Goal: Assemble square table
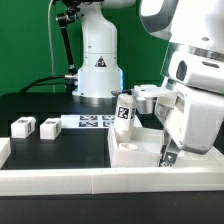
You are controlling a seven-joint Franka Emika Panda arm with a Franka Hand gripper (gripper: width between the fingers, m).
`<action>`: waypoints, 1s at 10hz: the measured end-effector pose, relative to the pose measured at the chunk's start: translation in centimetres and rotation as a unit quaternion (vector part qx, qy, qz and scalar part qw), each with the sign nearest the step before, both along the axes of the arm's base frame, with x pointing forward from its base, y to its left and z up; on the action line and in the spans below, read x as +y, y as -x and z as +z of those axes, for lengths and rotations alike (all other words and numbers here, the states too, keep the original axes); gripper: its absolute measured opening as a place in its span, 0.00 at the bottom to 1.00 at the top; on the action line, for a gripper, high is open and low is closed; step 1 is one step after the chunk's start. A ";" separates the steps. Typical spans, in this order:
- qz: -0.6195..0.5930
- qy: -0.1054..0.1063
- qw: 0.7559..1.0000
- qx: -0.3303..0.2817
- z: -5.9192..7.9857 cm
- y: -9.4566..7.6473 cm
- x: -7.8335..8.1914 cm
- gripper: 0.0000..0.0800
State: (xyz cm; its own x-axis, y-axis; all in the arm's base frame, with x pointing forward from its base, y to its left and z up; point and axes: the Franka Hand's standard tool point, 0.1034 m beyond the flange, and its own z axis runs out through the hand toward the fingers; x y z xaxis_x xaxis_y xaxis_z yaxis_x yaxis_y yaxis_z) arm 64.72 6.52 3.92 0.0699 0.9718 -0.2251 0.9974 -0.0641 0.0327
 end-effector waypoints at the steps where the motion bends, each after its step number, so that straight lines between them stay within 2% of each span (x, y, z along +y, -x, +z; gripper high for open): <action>1: -0.002 0.003 1.000 0.008 0.0 -0.1 0.1 0.08; 3: -0.005 0.007 1.000 0.017 -0.2 0.0 -0.1 0.08; 4: -0.006 0.007 1.000 0.017 -0.2 0.0 -0.2 0.17; 5: -0.008 0.007 1.000 0.017 -0.1 0.0 -0.3 0.17; 6: -0.013 0.007 1.000 0.012 0.3 -0.2 0.0 0.41; 7: -0.010 0.009 1.000 0.007 0.9 -0.5 0.2 0.58; 8: -0.008 0.009 1.000 0.004 1.4 -0.6 0.1 0.58; 9: -0.010 0.008 1.000 0.001 2.2 -0.6 -0.3 0.75; 10: -0.011 0.009 1.000 -0.003 3.2 -0.5 -0.6 0.79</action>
Offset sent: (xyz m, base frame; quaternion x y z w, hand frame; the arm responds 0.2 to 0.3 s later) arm 0.0000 0.0000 0.0000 0.0000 0.0000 0.0000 1.0000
